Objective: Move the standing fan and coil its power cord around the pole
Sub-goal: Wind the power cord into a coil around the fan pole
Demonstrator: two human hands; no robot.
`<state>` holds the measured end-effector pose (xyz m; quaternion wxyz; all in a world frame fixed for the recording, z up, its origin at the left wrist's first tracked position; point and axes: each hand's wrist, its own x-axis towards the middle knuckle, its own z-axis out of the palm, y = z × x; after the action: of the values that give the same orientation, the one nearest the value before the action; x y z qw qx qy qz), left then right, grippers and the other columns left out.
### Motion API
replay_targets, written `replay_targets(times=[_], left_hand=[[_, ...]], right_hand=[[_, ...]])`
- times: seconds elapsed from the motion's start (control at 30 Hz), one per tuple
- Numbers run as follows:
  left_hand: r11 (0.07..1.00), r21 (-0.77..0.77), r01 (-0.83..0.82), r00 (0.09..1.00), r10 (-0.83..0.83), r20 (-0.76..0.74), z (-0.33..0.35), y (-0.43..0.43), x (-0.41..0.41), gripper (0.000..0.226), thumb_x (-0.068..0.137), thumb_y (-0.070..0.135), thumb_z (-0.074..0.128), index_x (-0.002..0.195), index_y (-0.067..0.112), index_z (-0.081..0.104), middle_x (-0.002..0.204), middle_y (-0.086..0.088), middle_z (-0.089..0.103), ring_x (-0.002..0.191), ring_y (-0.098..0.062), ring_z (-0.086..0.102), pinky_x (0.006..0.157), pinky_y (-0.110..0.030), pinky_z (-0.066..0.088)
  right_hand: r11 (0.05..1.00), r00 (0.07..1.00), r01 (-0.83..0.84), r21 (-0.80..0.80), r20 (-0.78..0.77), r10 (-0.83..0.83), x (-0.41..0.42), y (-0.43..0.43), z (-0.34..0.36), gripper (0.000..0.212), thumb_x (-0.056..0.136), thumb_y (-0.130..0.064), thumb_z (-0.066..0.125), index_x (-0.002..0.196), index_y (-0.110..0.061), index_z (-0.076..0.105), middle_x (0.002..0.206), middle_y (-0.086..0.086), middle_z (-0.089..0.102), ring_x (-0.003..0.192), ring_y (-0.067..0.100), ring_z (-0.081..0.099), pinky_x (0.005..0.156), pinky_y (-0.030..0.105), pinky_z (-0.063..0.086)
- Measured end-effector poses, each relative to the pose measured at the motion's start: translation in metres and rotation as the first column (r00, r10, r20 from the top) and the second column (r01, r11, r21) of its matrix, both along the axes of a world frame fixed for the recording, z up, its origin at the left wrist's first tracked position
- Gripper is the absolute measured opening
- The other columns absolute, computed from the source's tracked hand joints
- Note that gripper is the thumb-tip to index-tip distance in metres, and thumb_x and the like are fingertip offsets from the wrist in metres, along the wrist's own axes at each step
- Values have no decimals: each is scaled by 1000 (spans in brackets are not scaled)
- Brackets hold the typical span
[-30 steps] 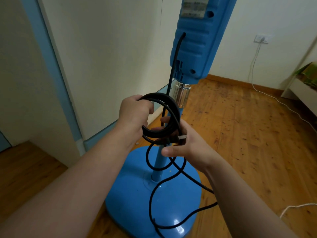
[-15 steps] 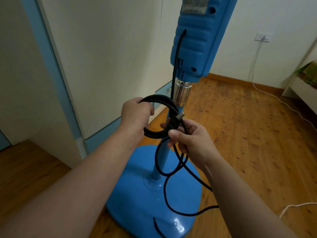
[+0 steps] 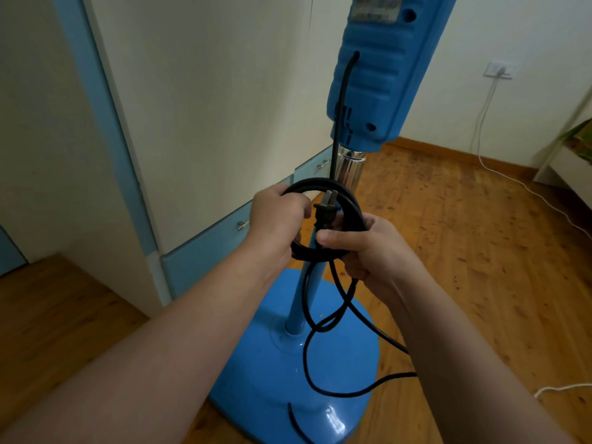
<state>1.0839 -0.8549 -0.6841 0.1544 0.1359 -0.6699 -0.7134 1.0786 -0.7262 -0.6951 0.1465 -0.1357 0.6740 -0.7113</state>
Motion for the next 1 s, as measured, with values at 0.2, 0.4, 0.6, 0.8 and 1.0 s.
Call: replay_targets(times=[0.2,0.4,0.6,0.8,1.0], left_hand=[[1000,17,13,1000,-13,7,-2,7,-2,18,73,-3,46,63,11,49,60,-8,40,42,-14,31,41,-22,25],[998,45,33,998,-35,59,1,6,-5,19,66,-6,47,61,12,45,53,-3,31,38,-12,24,41,-20,22],[999,24,32,999,-32,36,2,3,-4,23,63,-8,47,56,13,41,50,0,25,34,-12,21,41,-20,21],[999,25,42,999,-43,18,1,7,-4,26,62,-9,47,55,14,38,42,4,25,34,-12,21,41,-20,19],[1000,17,4,996,-3,-93,0,11,-4,27,60,-7,48,51,16,37,39,8,27,35,-10,24,39,-22,21]], right_hand=[[993,998,56,102,-15,-54,-2,4,2,20,63,-6,77,67,-17,60,47,-7,56,33,4,36,33,17,26],[996,995,-69,-56,70,73,-2,9,-2,19,56,-19,73,70,-18,60,48,-9,52,35,3,32,35,16,25],[980,977,-158,-123,127,174,-3,11,-4,29,64,-32,73,80,-12,59,55,-6,53,35,3,27,38,16,20],[982,968,-185,46,178,174,-7,13,6,28,57,-23,74,69,-11,52,44,-7,45,32,5,23,37,19,16],[999,991,-2,39,135,-4,-9,11,3,16,77,-22,65,79,-10,55,46,-5,37,35,7,24,34,19,21]])
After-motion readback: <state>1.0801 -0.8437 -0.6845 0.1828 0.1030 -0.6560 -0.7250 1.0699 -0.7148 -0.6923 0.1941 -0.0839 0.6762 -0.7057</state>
